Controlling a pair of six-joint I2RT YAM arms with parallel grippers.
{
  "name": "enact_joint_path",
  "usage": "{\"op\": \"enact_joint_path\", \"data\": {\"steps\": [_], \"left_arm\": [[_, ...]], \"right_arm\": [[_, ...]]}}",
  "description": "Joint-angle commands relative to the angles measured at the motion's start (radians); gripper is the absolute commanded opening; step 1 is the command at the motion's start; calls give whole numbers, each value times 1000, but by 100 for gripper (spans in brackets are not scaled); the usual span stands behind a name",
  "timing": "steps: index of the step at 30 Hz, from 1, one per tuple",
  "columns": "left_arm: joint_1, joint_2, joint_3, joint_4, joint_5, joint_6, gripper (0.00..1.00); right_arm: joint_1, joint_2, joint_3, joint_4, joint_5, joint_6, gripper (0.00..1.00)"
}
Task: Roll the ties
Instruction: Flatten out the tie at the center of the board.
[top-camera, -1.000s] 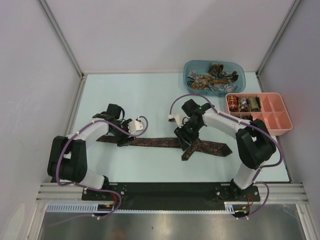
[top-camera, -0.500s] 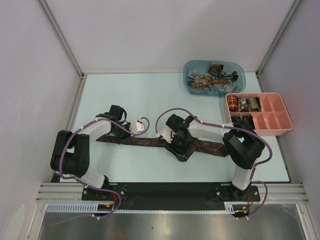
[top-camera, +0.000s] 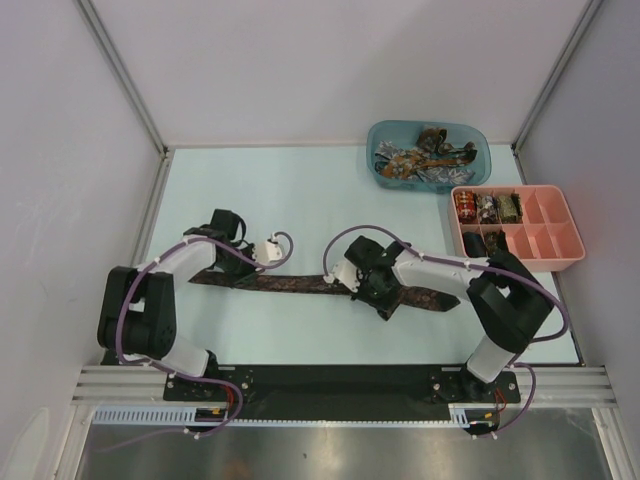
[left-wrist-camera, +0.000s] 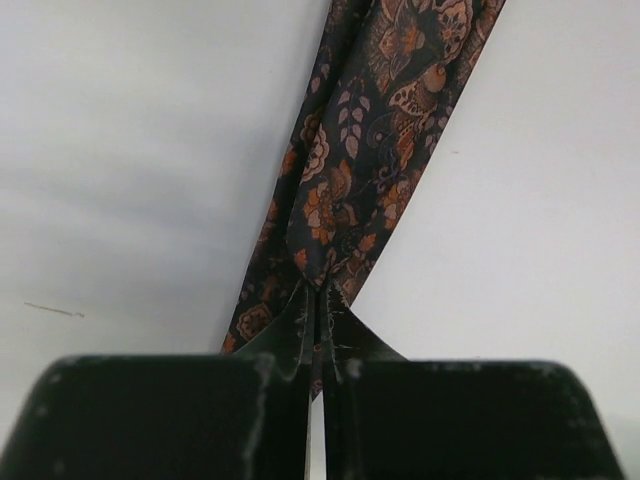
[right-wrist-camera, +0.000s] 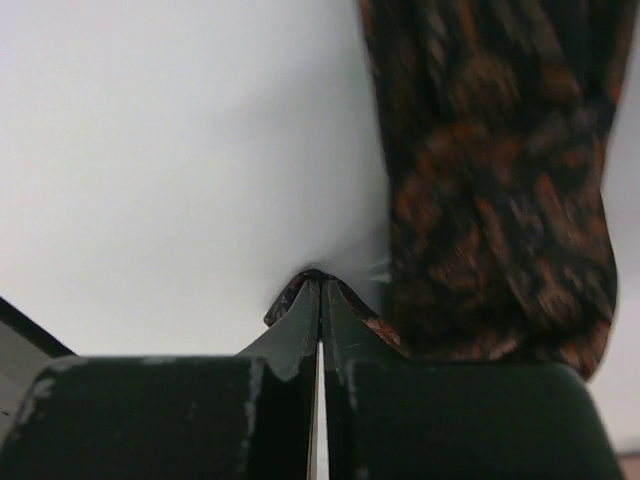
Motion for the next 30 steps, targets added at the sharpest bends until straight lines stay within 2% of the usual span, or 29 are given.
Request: {"op": "enact_joint_path", "data": {"steps": [1, 7, 10, 12, 13, 14, 18, 20, 22, 30], "left_arm": [[16, -60, 12, -30, -4, 44, 0], [17, -96, 2, -33, -4, 58, 0], [19, -92, -8, -26, -30, 77, 0], [23, -89, -15, -24, -47, 96, 0], [23, -87, -17, -22, -53, 99, 1], [23, -84, -21, -18, -58, 107, 2], [25, -80, -32, -15, -81, 133, 4], [23, -80, -43, -7, -99, 146, 4], [23, -78, -49, -3, -116, 159, 3], [34, -116, -117, 39, -150, 278, 0]], "right_arm": [[-94, -99, -23, -78, 73, -53, 0], [-289, -182, 1, -139, -49, -83, 0], [-405, -161, 18, -179, -104, -99, 0], [-482, -141, 29, -202, -124, -105, 10], [-504, -135, 30, -217, -131, -108, 22], [-557, -130, 43, -224, -135, -110, 26], [-683, -142, 75, -260, -174, -133, 34], [-709, -158, 72, -267, -180, -159, 36], [-717, -179, 50, -262, -175, -172, 43], [-708, -175, -38, -161, -135, -169, 45]]}}
